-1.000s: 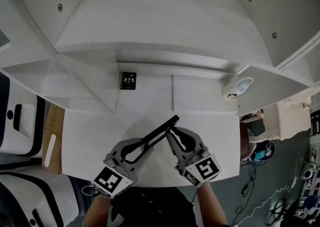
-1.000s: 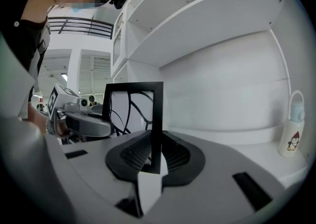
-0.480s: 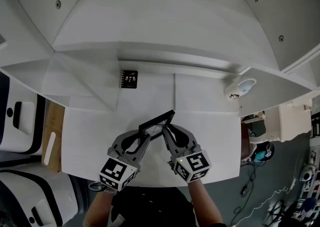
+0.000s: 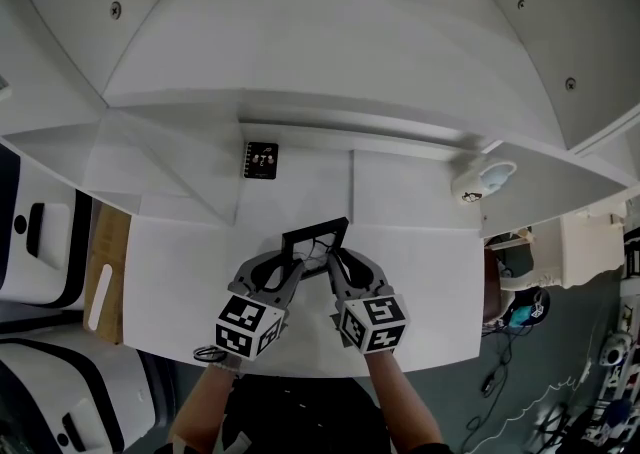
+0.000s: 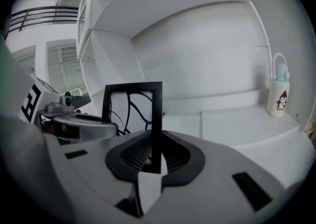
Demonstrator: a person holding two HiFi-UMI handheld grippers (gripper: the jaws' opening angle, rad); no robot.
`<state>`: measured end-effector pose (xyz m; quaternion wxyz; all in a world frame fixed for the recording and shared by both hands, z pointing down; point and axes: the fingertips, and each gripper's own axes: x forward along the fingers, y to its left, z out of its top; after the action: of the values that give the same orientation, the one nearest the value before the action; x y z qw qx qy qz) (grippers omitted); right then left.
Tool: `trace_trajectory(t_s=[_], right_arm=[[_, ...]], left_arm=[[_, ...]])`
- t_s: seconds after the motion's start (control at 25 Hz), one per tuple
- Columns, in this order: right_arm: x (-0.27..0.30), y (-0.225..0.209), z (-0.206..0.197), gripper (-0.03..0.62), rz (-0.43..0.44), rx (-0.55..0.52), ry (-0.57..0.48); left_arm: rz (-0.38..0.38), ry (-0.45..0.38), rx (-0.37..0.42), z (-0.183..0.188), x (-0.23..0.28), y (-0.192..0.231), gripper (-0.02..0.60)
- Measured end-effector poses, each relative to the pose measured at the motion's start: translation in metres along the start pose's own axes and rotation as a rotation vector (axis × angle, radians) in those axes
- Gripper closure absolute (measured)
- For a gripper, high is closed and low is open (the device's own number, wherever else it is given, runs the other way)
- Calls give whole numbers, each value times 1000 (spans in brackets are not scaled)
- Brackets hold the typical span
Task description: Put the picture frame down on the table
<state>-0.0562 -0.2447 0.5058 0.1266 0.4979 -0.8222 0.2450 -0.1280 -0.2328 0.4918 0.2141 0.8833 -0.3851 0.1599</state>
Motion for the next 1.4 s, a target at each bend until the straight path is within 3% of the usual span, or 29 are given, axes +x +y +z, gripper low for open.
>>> trace_trajectory(t_s=[0.52, 0.92, 1.12, 1.2, 1.4], right_arm=[[46, -37, -38, 528, -128, 81, 166], [85, -55, -52, 528, -180, 201, 285], [95, -64, -59, 533, -227, 281, 303], [97, -67, -62, 589, -242, 301, 301], [98, -68, -59, 592, -235, 255, 271]], left_arm=[[96, 106, -89, -36, 39, 45, 440], [127, 146, -90, -52, 36, 58, 440], [140, 167, -96, -61, 33, 63, 440], [141, 175, -96, -63, 33, 64, 440], [139, 199, -92, -72, 36, 68, 440]])
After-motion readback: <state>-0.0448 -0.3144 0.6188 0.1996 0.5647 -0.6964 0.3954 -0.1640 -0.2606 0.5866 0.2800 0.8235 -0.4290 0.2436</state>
